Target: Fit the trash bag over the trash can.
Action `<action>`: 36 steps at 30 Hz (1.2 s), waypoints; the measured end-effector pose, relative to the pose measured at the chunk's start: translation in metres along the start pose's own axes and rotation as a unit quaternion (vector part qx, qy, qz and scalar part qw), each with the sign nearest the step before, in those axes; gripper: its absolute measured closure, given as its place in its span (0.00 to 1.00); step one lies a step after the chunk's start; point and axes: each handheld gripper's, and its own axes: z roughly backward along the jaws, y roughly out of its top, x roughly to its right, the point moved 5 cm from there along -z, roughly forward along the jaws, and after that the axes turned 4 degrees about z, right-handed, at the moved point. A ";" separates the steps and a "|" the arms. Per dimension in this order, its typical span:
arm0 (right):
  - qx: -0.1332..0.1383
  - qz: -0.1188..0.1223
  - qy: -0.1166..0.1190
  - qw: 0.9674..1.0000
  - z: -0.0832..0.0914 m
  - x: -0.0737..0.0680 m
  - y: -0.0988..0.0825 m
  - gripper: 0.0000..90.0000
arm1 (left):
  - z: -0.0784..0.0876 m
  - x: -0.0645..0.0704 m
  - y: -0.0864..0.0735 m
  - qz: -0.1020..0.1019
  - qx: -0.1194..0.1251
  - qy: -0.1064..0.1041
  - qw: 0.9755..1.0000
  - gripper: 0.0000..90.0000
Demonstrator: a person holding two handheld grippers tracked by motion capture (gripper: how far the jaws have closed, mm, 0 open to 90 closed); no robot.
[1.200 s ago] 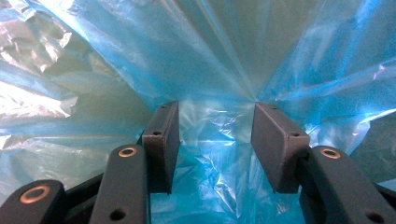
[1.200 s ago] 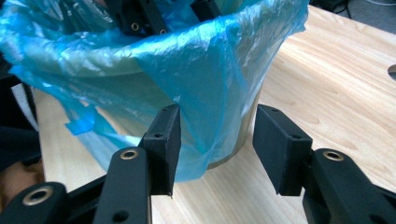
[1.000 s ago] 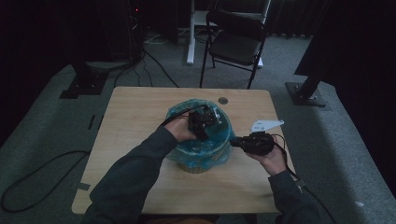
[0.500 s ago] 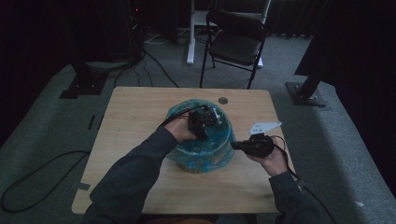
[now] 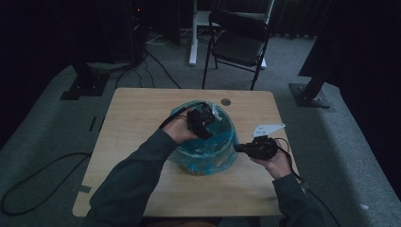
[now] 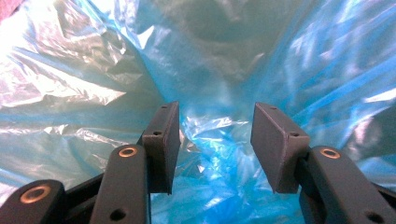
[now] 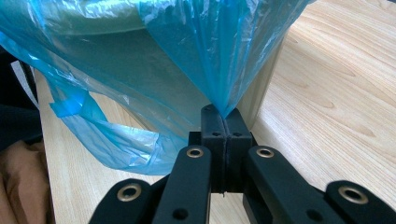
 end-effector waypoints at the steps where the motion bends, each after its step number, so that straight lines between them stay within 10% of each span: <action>1: -0.001 -0.001 0.000 1.000 0.000 0.000 0.000 1.00 | 0.005 0.000 0.000 0.002 0.007 -0.001 1.000 0.58; 15: -0.003 0.001 0.002 1.000 0.000 -0.001 -0.001 1.00 | 0.040 -0.007 -0.021 0.039 0.068 0.012 0.997 0.58; 36: 0.002 0.001 0.004 1.000 0.001 -0.001 0.000 1.00 | 0.077 -0.019 -0.062 0.098 0.150 0.046 0.983 0.58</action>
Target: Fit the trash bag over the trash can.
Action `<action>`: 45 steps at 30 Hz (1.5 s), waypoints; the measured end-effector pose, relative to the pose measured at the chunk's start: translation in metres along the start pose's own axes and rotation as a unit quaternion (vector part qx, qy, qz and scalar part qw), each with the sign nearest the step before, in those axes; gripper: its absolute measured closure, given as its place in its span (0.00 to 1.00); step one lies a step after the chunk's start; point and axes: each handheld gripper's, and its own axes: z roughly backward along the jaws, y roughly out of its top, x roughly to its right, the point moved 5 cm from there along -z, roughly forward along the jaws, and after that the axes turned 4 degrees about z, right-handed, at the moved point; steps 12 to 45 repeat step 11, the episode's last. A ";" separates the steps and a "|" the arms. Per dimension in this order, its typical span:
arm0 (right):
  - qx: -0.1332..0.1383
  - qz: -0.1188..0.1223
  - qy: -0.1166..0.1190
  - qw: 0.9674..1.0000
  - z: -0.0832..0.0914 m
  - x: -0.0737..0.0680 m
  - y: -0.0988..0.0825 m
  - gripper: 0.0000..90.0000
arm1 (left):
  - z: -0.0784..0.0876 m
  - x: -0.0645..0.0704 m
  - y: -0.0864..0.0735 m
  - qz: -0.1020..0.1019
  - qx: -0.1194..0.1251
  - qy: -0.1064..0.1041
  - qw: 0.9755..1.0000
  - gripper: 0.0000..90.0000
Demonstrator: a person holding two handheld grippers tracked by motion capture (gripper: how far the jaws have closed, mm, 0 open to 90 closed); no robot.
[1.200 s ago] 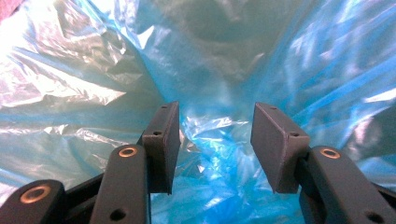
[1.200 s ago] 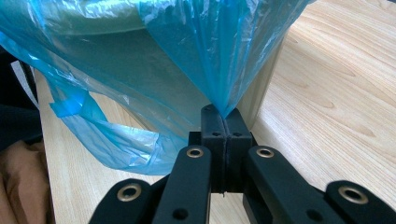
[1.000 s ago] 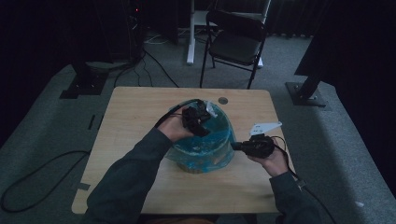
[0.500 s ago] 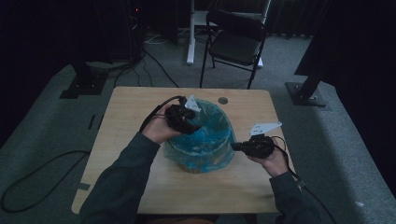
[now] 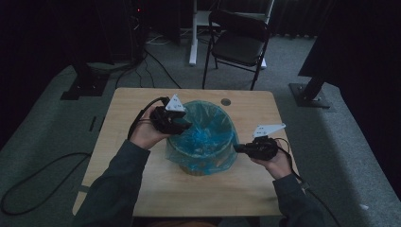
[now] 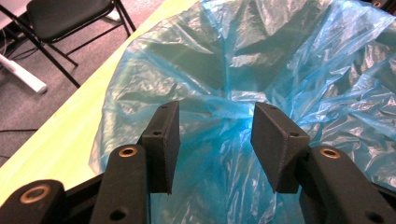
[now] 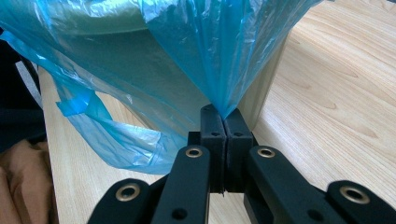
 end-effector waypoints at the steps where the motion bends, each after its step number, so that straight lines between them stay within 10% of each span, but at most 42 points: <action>1: 0.000 0.000 0.000 1.000 0.000 0.000 0.000 1.00 | 0.001 -0.001 -0.001 0.001 0.002 0.002 1.000 0.58; 45: 0.002 0.001 0.000 1.000 0.001 0.001 0.000 0.99 | 0.002 -0.002 -0.002 0.001 0.002 0.003 1.000 0.58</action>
